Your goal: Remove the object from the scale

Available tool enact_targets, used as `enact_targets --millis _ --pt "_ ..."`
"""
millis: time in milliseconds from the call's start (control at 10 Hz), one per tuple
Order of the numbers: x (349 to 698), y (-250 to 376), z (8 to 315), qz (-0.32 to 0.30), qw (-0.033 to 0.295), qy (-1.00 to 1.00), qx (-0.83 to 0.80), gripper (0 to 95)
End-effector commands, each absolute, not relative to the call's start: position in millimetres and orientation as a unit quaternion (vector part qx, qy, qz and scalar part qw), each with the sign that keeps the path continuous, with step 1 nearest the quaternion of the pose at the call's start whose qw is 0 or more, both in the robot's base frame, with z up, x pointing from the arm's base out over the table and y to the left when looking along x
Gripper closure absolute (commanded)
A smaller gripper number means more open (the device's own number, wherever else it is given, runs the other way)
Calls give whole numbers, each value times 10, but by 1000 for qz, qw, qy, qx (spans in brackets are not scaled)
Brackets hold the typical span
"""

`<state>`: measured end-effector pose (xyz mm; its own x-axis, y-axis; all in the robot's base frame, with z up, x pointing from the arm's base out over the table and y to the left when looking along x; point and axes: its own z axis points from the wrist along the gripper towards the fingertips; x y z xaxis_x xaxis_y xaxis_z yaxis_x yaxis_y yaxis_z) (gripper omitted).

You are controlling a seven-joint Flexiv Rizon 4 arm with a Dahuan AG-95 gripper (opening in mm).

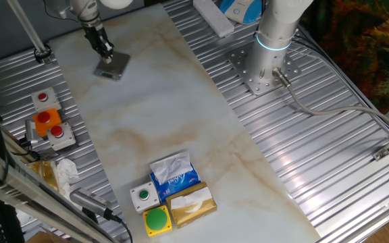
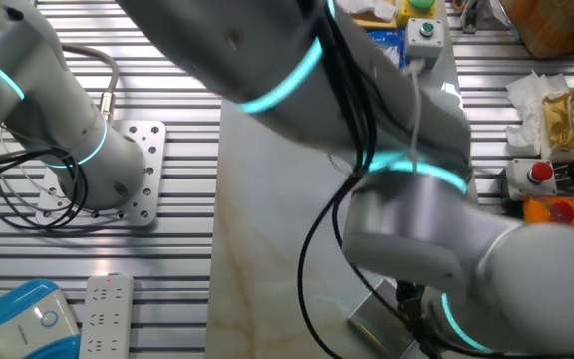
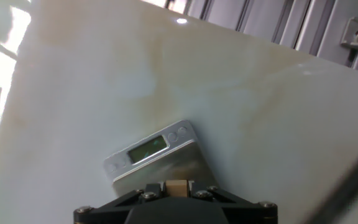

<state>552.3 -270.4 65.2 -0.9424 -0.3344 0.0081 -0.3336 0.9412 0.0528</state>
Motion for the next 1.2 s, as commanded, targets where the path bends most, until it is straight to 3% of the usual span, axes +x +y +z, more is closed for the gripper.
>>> enact_targets --millis 100,700,1200 --pt "5508 -2659 795 -26 9 -985 168 950" --pt "5430 -2117 692 -25 4 -990 136 950" --pt "5644 -1608 823 -26 9 -994 106 950"
